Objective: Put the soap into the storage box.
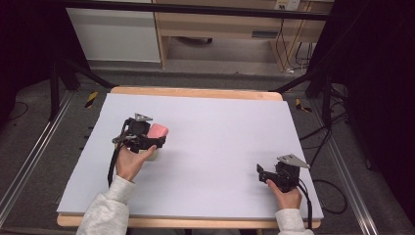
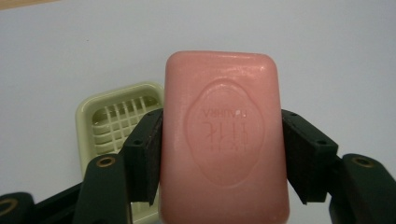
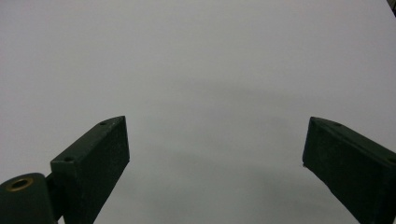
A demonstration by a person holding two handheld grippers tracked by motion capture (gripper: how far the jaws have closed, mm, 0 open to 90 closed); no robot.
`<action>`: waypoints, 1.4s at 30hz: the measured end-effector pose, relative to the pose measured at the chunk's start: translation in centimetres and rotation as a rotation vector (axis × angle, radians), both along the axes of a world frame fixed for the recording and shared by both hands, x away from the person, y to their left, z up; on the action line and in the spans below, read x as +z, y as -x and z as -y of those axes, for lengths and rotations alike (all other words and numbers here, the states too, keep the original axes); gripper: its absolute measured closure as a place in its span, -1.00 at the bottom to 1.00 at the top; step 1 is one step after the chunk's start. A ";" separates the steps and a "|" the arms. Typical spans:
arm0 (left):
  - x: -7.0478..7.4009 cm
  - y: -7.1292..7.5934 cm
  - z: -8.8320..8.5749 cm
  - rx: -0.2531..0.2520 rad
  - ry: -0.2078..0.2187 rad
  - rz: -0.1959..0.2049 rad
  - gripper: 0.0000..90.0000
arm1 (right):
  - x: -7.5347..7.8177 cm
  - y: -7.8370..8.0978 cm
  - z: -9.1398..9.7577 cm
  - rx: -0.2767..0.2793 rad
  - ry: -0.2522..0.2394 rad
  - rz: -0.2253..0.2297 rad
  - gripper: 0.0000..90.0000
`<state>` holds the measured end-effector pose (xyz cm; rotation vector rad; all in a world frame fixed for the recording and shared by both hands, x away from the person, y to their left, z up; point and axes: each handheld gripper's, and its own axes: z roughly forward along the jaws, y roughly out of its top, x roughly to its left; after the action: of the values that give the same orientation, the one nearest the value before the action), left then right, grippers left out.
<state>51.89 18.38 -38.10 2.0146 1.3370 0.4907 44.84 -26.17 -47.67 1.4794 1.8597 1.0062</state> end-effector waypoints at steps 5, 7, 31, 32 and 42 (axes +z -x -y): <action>-0.3 -0.4 -0.6 0.019 -0.005 -0.008 -0.18 | 0.0 0.0 0.0 0.001 0.002 0.003 -0.83; -0.5 -0.6 -1.0 0.034 -0.008 -0.012 -0.18 | 0.0 0.0 0.0 0.003 0.002 0.001 -0.83; -2.8 -2.6 -2.3 0.113 -0.008 -0.027 -0.18 | -0.1 -0.1 -0.1 0.005 0.002 -0.003 -0.83; -2.9 -2.7 -2.3 0.119 -0.008 -0.029 -0.18 | -0.1 -0.1 -0.1 0.005 0.001 -0.004 -0.83; -3.9 -3.1 -2.4 0.135 -0.022 -0.042 -0.18 | -0.1 -0.1 -0.1 0.005 0.000 -0.008 -0.83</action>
<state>54.97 20.77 -41.99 1.9708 1.5066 0.5289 44.90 -26.03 -47.74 1.4809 1.8702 1.0038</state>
